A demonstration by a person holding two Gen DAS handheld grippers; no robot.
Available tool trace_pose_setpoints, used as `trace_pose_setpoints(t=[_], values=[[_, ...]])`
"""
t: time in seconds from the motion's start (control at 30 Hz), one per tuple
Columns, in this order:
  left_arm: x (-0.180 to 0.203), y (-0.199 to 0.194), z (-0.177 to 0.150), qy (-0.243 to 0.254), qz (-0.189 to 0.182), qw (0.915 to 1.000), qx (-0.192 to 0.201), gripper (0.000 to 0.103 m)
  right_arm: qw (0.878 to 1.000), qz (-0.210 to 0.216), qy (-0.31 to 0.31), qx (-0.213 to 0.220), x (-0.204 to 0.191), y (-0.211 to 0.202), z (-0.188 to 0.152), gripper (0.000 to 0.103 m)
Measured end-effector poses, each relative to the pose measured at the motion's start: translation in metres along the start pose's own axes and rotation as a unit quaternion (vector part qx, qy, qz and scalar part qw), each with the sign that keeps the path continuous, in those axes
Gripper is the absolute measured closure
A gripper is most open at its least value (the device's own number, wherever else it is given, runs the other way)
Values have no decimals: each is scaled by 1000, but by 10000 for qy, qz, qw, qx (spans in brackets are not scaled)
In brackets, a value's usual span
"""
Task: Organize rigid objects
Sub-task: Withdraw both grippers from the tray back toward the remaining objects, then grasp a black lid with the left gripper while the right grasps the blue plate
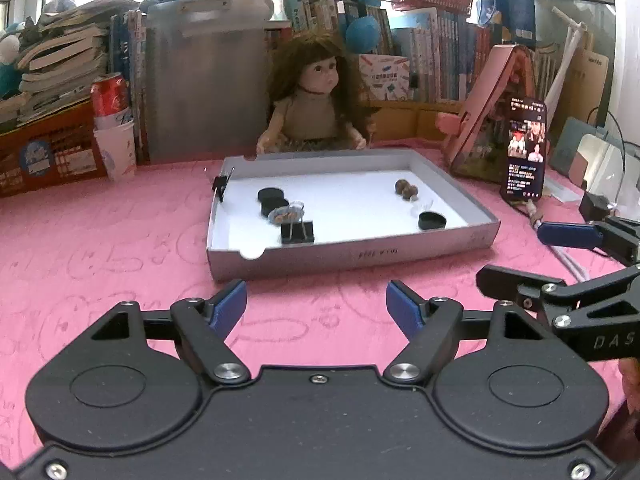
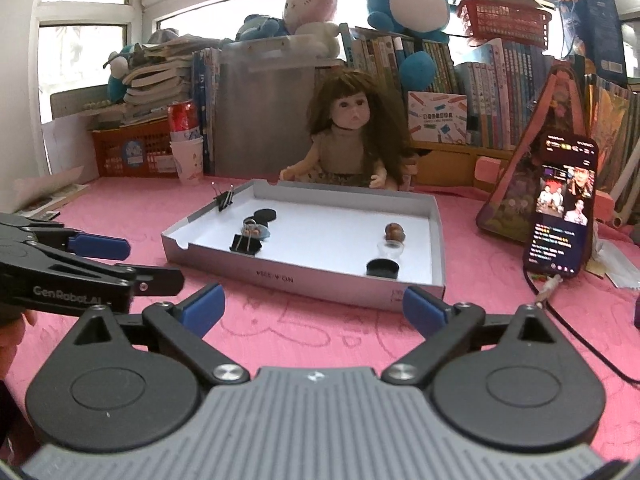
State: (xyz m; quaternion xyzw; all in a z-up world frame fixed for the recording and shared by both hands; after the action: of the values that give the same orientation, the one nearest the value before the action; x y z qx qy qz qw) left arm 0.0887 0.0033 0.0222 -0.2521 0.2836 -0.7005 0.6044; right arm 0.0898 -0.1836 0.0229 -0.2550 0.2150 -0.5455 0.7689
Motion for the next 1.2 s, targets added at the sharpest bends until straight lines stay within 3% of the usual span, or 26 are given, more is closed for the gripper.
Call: trace_pose_setpoints(t=[0.43,0.8,1.0,1.2], values=[[-3,0,-36,-130,182,9995,-214,28,9997,-206,53,-129,-4,2,-32,3],[-5,-10,-53,-146,523,9985,-60,28,9990,-425,-92,-70,-13,-3,-53,3],[-11,-19,-59,-195,764,9968,96,28,9980,-605,171,-42,1,-8,-57,3],[-16,-16,-68,-326,821,9961,-50,28,9956,-839,400,-82,11,-8,-65,3]])
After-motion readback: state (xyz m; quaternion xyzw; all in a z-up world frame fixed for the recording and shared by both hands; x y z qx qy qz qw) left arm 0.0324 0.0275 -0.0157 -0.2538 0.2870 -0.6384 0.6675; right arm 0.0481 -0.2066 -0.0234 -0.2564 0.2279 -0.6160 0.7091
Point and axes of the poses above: each gripper's, at about its wrist camera, not at the fingertips, and y roughly the way its jaws point, x to its right, z to its top, the point moved 2 cm from there along y, roughly the way its jaws point, and after that the axes turned 12 degrees about -x, right-handed, at the moved point
